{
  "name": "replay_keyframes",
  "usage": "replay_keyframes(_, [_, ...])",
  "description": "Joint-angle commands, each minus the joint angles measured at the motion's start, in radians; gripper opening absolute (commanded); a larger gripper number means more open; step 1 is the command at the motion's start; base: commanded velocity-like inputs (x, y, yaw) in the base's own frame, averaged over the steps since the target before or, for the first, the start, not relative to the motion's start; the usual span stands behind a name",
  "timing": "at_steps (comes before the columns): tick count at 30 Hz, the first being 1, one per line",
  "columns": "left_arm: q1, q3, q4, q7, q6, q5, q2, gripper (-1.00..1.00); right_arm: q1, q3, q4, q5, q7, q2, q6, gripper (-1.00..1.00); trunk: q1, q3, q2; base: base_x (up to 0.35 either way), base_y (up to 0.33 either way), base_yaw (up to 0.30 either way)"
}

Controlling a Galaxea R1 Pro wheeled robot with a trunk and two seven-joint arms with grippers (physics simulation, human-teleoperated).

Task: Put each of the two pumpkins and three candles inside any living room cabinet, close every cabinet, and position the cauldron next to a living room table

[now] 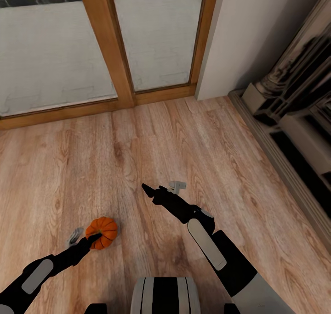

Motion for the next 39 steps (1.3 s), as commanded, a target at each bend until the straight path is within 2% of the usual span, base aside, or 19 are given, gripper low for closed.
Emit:
replay_keyframes(1, [0.000,-0.004,0.000,-0.001,0.002,0.007,0.001,1.00,0.000,-0.001,0.000,-0.006,0.001,0.000,0.004,1.00,0.000,-0.001,0.000,0.000,0.000,0.000])
replay_keyframes(2, [0.000,-0.004,0.000,-0.001,0.002,0.007,0.001,-1.00,0.000,-0.001,0.000,-0.006,0.001,0.000,0.004,1.00,0.000,-0.001,0.000,0.000,0.000,0.000])
replay_keyframes(28, [0.000,0.005,0.000,-0.001,0.002,0.009,0.001,-1.00,0.000,-0.001,0.000,-0.006,0.001,0.000,0.004,1.00,0.000,-0.001,0.000,0.000,0.000,0.000])
replay_keyframes(39, [0.000,0.005,0.000,-0.004,0.002,0.010,0.004,-1.00,0.000,-0.001,0.000,-0.006,0.001,0.000,0.004,1.00,-0.005,0.042,0.002,0.000,0.000,0.000])
